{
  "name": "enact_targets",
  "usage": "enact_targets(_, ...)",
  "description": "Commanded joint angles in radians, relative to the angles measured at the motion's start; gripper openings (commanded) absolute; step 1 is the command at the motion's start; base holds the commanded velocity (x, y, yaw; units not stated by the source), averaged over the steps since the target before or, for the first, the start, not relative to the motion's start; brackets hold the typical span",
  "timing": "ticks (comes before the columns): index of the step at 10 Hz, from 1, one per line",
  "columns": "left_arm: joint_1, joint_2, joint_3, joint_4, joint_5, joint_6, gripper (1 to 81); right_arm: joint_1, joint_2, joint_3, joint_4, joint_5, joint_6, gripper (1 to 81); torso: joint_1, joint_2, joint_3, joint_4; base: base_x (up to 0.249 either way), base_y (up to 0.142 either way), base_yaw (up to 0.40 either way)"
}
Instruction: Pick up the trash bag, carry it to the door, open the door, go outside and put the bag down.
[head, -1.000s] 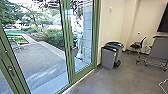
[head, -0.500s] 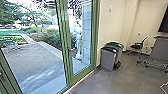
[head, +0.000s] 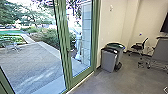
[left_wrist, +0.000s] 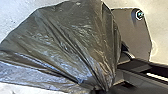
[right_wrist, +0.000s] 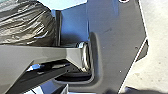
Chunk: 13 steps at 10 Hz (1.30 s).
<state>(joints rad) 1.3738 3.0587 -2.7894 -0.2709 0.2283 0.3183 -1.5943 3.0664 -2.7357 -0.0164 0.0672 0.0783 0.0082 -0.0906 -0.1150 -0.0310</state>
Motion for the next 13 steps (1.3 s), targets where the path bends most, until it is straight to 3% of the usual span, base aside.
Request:
enact_targets(1,-0.065,0.000,-0.001,0.002,0.068,0.008,1.0,0.039,0.008,0.005,-0.004,-0.055,-0.003,81.1,0.000,0.000,0.000,0.000,0.155,0.000,0.000)
enact_targets(3,-0.065,0.002,-0.001,0.001,0.068,0.008,1.0,0.039,0.008,0.005,-0.004,-0.055,-0.003,81.1,0.000,0.000,0.000,0.000,0.155,0.000,0.000)
enact_targets(13,-0.066,0.005,-0.001,0.001,0.066,0.008,1.0,0.041,0.008,0.005,-0.004,-0.055,-0.003,81.1,0.000,0.000,0.000,0.000,0.156,-0.069,0.000)
